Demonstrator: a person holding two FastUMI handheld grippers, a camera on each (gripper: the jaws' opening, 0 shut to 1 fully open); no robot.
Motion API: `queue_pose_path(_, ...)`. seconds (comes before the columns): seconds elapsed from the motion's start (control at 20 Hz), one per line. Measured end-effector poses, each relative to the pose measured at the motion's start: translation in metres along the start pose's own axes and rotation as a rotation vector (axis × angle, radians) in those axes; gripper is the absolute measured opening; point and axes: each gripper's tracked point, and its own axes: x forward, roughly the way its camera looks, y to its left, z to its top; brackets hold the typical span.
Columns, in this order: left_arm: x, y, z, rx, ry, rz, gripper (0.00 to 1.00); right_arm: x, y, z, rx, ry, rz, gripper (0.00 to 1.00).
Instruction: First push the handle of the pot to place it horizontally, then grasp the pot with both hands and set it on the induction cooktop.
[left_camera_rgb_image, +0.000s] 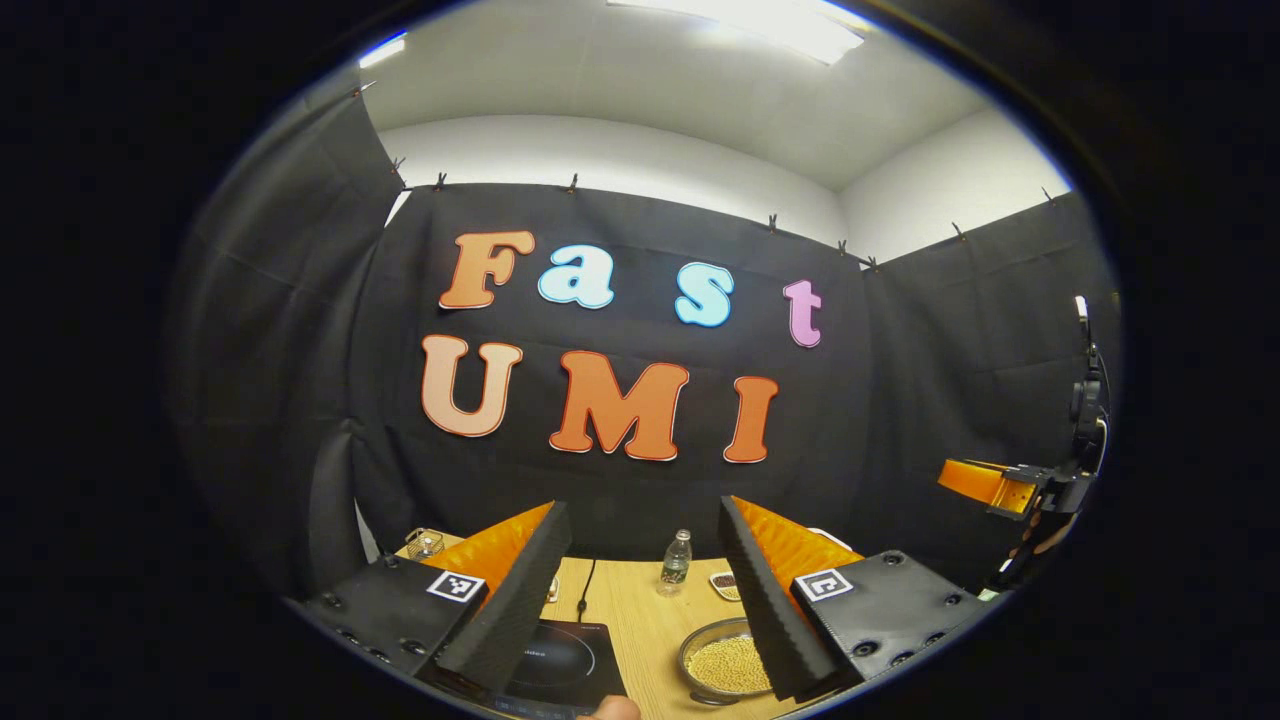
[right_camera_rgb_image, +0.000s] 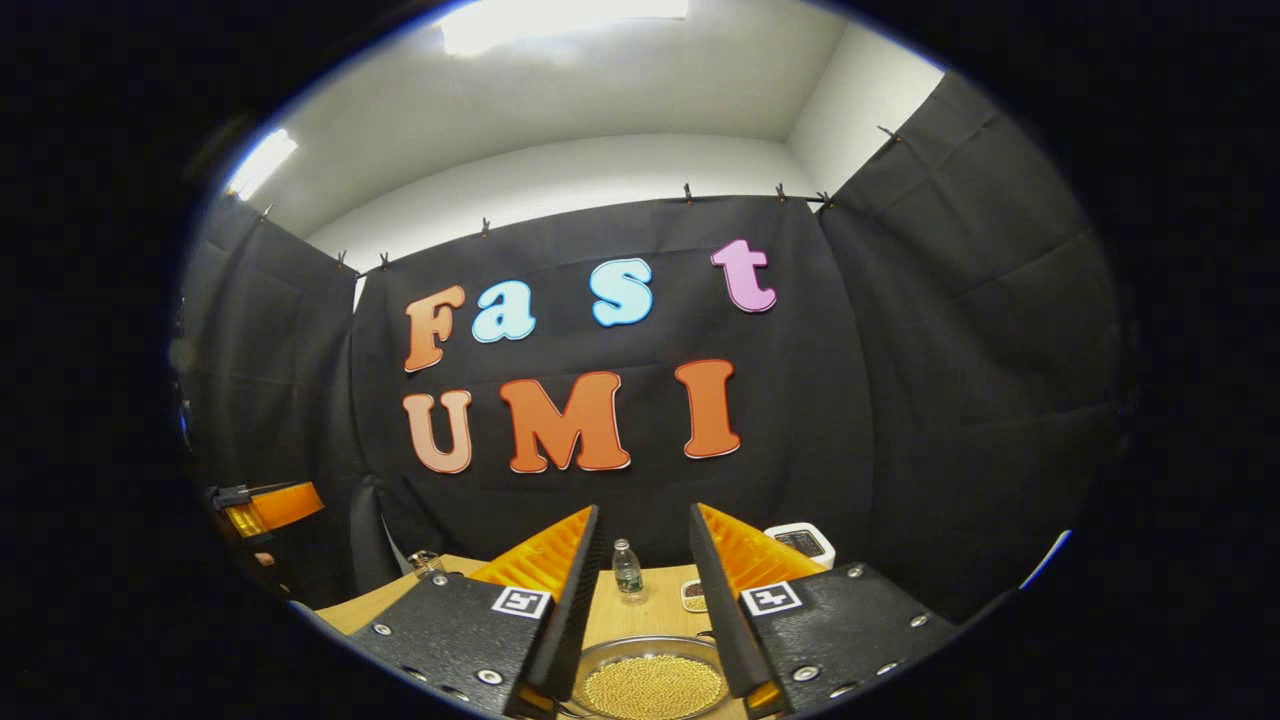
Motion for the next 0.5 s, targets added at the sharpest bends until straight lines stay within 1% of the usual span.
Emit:
queue_pose_path(0.05, 0.001, 0.002, 0.0, 0.001, 0.001, 0.004, 0.98, 0.001, -0.002, 0.0, -0.002, -0.005, -0.001, 0.51)
queue_pose_path(0.1, 0.002, 0.002, 0.0, 0.002, 0.001, 0.008, 0.98, 0.0, -0.005, 0.0, -0.007, -0.01, -0.008, 0.43)
queue_pose_path(0.15, 0.001, 0.004, -0.002, 0.004, 0.002, 0.01, 0.98, 0.0, -0.005, 0.0, -0.005, -0.015, -0.011, 0.4)
queue_pose_path(0.2, 0.001, 0.004, -0.003, 0.004, 0.002, 0.011, 0.98, -0.001, -0.004, -0.002, 0.006, -0.013, -0.008, 0.31)
queue_pose_path(0.25, 0.001, 0.004, -0.005, 0.004, 0.005, 0.009, 0.98, -0.001, -0.003, -0.006, 0.023, -0.009, -0.004, 0.25)
queue_pose_path(0.3, 0.002, 0.003, -0.007, 0.001, 0.008, 0.004, 0.98, 0.0, -0.004, -0.007, 0.042, -0.004, -0.007, 0.12)
queue_pose_path(0.4, 0.003, 0.001, -0.014, -0.009, 0.026, -0.008, 0.97, 0.0, -0.01, -0.013, 0.053, -0.003, -0.024, 0.0)
queue_pose_path(0.5, 0.005, 0.001, -0.02, -0.013, 0.042, -0.016, 0.98, 0.001, -0.012, -0.026, 0.026, 0.015, -0.031, 0.0)
